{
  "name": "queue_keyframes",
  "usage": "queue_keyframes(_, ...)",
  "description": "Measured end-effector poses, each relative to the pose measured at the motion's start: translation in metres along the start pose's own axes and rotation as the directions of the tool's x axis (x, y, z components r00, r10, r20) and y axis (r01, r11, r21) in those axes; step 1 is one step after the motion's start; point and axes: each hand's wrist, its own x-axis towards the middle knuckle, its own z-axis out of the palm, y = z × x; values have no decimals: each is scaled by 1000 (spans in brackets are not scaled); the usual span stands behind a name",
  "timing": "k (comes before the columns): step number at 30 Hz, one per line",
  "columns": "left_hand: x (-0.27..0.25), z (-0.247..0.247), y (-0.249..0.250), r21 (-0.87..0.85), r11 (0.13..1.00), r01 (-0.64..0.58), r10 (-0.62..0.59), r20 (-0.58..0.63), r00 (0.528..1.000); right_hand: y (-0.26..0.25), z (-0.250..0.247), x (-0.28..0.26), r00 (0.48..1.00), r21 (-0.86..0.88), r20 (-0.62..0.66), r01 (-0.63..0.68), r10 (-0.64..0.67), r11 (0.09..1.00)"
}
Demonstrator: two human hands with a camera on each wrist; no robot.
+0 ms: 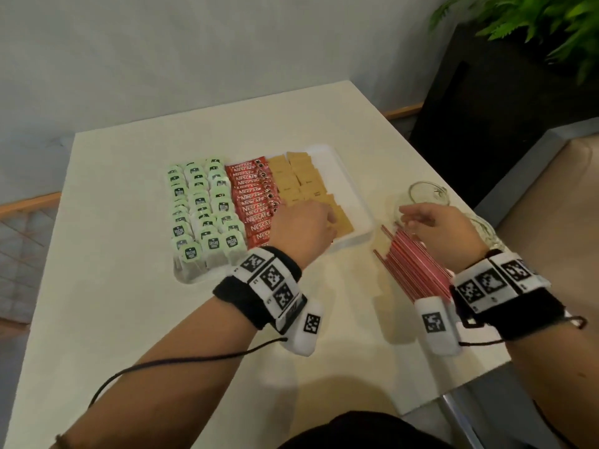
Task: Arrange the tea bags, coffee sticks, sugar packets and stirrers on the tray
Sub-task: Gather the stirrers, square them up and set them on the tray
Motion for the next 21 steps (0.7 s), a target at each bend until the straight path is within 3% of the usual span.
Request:
queue_keyframes(3,-9,29,25,-61,990,-131,139,156,978,7,7,-21,999,-182,30,-30,36,983)
queue_keyframes(7,-15,57,45,-151,969,-198,237,317,918,16,26,-25,995,-285,71,-50,73,957)
queue_keyframes(14,-17,70,53,-147,959,-242,279,341,898,9,35,-36,988,-277,75,-109,135,955)
queue_keyframes(18,-22,71,51,-177,947,-269,318,395,862,9,26,-40,983,-194,-49,-181,174,964)
queue_keyframes(21,-24,68,47,-239,946,-220,303,409,861,10,22,-40,972,-276,-35,-235,234,932)
